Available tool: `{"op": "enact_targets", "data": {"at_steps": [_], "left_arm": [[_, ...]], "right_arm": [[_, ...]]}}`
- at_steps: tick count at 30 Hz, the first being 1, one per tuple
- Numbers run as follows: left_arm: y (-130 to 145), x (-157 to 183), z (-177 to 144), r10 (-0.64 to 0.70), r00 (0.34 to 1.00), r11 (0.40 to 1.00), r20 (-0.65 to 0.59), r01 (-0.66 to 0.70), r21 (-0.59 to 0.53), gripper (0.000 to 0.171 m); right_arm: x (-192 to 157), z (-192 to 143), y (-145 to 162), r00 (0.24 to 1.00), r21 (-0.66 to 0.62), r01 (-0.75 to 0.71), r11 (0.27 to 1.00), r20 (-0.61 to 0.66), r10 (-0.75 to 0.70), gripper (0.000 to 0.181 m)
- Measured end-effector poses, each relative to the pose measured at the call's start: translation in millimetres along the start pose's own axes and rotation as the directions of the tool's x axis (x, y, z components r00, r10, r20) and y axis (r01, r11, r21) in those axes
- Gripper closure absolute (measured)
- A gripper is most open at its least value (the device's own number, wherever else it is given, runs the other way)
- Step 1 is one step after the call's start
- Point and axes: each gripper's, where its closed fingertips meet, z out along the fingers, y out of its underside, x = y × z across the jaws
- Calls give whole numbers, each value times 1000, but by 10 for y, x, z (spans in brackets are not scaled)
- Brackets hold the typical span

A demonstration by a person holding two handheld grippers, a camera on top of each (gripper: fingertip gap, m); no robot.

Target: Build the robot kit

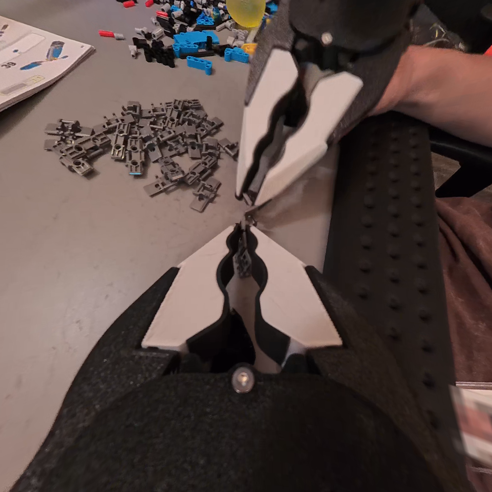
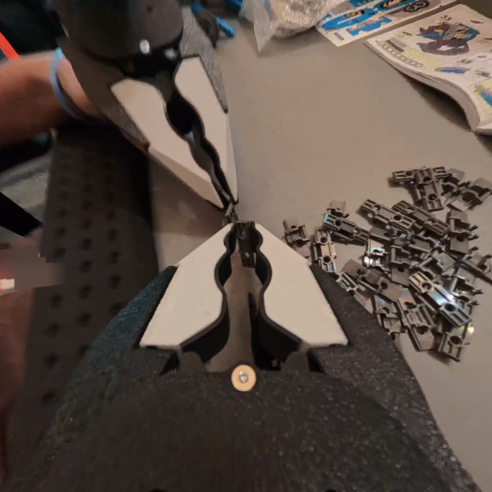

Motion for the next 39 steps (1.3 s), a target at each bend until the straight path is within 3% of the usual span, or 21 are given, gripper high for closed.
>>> {"op": "enact_targets", "data": {"at_steps": [4, 7, 10, 12, 17, 21, 23, 27, 33, 37, 39], "left_arm": [[-23, -92, -31, -68, 998, 997, 11, 68, 22, 168], [-12, -101, -24, -74, 997, 997, 10, 74, 13, 168], [-7, -84, -16, -53, 999, 999, 13, 53, 7, 168], [-5, -79, -16, -47, 999, 999, 14, 47, 7, 168], [-4, -82, -17, -44, 999, 999, 19, 44, 7, 168], [-5, -86, -17, -52, 999, 999, 15, 52, 7, 168], [-5, -87, -18, -54, 998, 999, 14, 54, 7, 168], [-3, -82, -17, -52, 999, 999, 11, 52, 7, 168], [-2, -80, -16, -48, 999, 999, 13, 48, 7, 168], [-1, -77, -14, -41, 999, 999, 18, 41, 6, 168], [-1, -79, -14, -46, 999, 999, 13, 46, 6, 168]], "right_arm": [[-33, 115, 212, 993, -162, 99, 982, -48, -108, 170], [-23, 83, 247, 991, -208, 107, 972, -61, -122, 170], [50, 4, 293, 994, -234, 61, 970, -73, -80, 168], [110, -57, 299, 994, -233, 36, 972, -89, -58, 157], [240, -332, 76, 978, -178, -61, 982, -206, 24, 155], [130, -393, 155, 955, -303, -211, 929, -266, 130, 151], [-43, -312, 178, 965, -348, -215, 913, -219, 144, 162], [-72, -240, 330, 959, -471, -177, 864, -279, 45, 159], [63, -232, 461, 933, -536, -154, 830, -357, -57, 162], [16, -233, 483, 953, -519, -179, 836, -304, 15, 165], [-152, -217, 485, 975, -514, -203, 833, -188, 121, 165]]}}
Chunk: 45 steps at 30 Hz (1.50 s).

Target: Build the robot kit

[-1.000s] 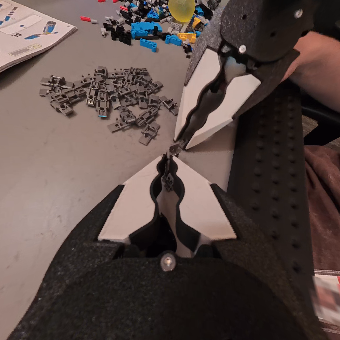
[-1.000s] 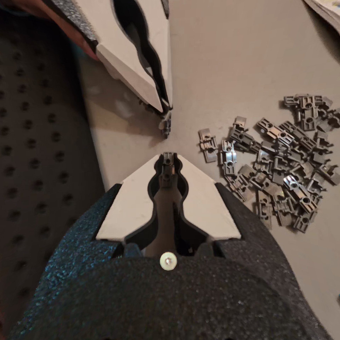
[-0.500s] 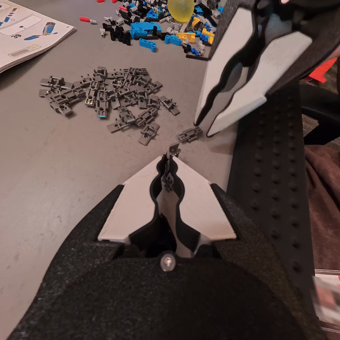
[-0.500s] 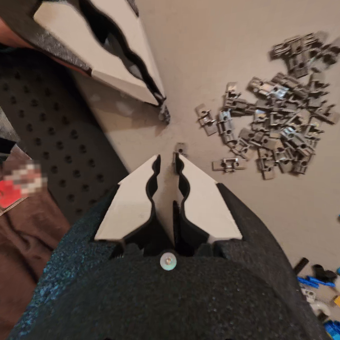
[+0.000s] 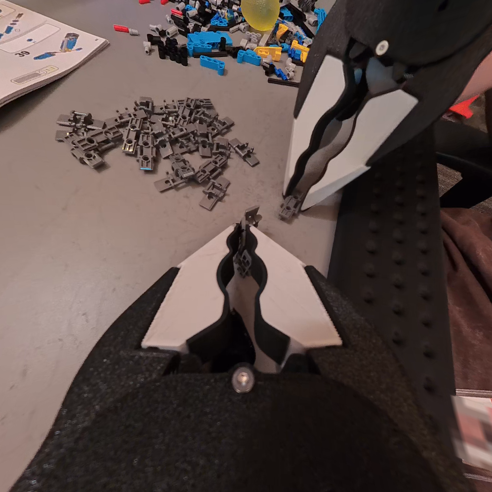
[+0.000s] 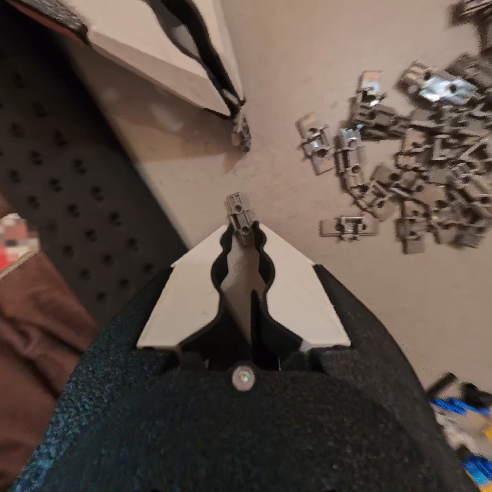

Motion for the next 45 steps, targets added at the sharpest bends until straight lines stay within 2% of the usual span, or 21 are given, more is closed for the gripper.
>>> {"op": "enact_targets", "data": {"at_steps": [3, 5, 7, 9, 13, 15, 20, 27, 30, 33, 39, 45], "left_arm": [[-1, 0, 0, -12, 1000, 1000, -11, 12, 0, 168], [0, 8, -1, -16, 1000, 1000, -20, 16, 0, 168], [-29, 99, -26, 9, 997, 1000, -73, -7, 23, 168], [-118, 281, -100, 34, 984, 995, -175, -18, 94, 169], [-264, 418, -218, -25, 953, 980, -301, 83, 181, 169], [-349, 432, -278, -67, 934, 964, -351, 151, 220, 169], [-473, 393, -365, -144, 893, 923, -427, 277, 267, 169], [-500, 276, -411, -192, 887, 898, -421, 332, 290, 169], [-495, 252, -417, -194, 892, 897, -408, 330, 295, 169], [-496, 252, -423, -193, 892, 896, -410, 331, 297, 170], [-483, 245, -406, -192, 896, 901, -402, 323, 291, 170], [-443, 180, -373, -165, 934, 921, -317, 261, 289, 169]], "right_arm": [[-11, -76, -87, 987, 76, -96, 992, 138, 85, 165], [-144, -189, -195, 938, 147, -154, 977, 334, 97, 165], [-292, -394, -353, 835, 259, -217, 941, 549, 41, 164], [-289, -550, -448, 724, 318, -321, 892, 690, 14, 166], [-267, -776, -491, 562, 400, -419, 815, 819, -113, 166], [-284, -809, -497, 534, 408, -429, 806, 834, -138, 166], [-365, -795, -566, 575, 464, -394, 793, 798, -181, 166], [-293, -718, -682, 758, 594, -288, 751, 621, -200, 166], [-244, -690, -692, 811, 626, -246, 740, 551, -196, 166], [-196, -635, -689, 839, 630, -230, 742, 515, -177, 166], [-225, -581, -686, 833, 611, -230, 757, 526, -172, 166], [-155, -559, -693, 862, 624, -211, 752, 482, -158, 166]]}}
